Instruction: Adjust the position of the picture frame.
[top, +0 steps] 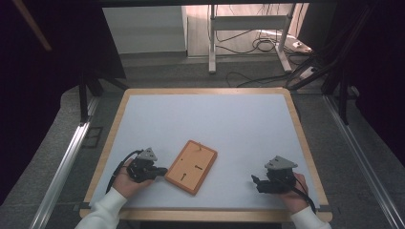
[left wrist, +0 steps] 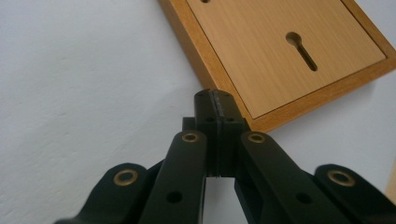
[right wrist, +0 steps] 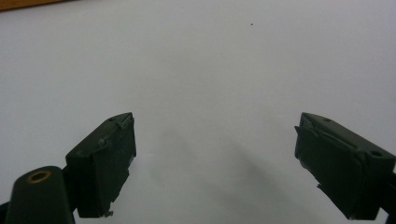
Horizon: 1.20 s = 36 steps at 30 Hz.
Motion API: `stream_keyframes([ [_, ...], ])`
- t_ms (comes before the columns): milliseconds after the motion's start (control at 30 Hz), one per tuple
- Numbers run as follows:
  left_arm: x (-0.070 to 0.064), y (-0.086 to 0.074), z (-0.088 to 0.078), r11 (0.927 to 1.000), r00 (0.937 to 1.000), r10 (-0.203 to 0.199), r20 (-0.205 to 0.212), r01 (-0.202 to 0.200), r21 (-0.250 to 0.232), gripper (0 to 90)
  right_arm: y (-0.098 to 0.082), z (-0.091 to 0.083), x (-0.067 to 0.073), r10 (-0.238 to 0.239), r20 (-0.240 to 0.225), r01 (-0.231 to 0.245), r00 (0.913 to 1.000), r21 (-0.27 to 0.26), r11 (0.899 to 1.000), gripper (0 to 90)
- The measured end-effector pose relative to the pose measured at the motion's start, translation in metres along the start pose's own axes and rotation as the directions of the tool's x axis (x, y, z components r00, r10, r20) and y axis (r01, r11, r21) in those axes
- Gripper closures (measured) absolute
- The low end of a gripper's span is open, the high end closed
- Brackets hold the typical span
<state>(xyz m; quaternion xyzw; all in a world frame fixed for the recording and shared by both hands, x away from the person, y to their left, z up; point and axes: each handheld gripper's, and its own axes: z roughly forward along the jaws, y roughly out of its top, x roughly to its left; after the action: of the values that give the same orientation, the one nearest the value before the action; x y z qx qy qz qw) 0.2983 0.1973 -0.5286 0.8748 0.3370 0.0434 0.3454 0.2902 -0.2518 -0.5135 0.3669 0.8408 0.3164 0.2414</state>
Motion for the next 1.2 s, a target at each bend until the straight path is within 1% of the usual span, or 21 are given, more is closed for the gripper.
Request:
stream_keyframes([
  [233, -0.012, 0.003, 0.005, 0.9998, 0.9994, 0.022, 0.028, -0.022, 0.004, 90.0, 0.000, 0.000, 0.000, -0.002, -0.002, 0.002, 1.0000, 0.002, 1.000, 12.8],
  [533, -0.023, 0.010, 0.011, 0.9986, 0.9976, 0.051, 0.047, -0.052, 0.009, 90.0, 0.000, 0.001, 0.000, -0.006, -0.003, 0.006, 1.0000, 0.005, 1.000, 12.8],
  [833, -0.031, 0.016, 0.018, 0.9984, 0.9959, 0.056, 0.071, -0.056, 0.003, 90.0, 0.001, 0.000, 0.001, -0.009, -0.007, 0.009, 0.9999, 0.008, 1.000, 12.8],
  [1200, -0.035, 0.020, 0.023, 0.9983, 0.9951, 0.059, 0.080, -0.059, -0.006, 90.0, 0.001, 0.002, 0.002, -0.012, -0.006, 0.013, 0.9999, 0.010, 1.000, 12.8],
])
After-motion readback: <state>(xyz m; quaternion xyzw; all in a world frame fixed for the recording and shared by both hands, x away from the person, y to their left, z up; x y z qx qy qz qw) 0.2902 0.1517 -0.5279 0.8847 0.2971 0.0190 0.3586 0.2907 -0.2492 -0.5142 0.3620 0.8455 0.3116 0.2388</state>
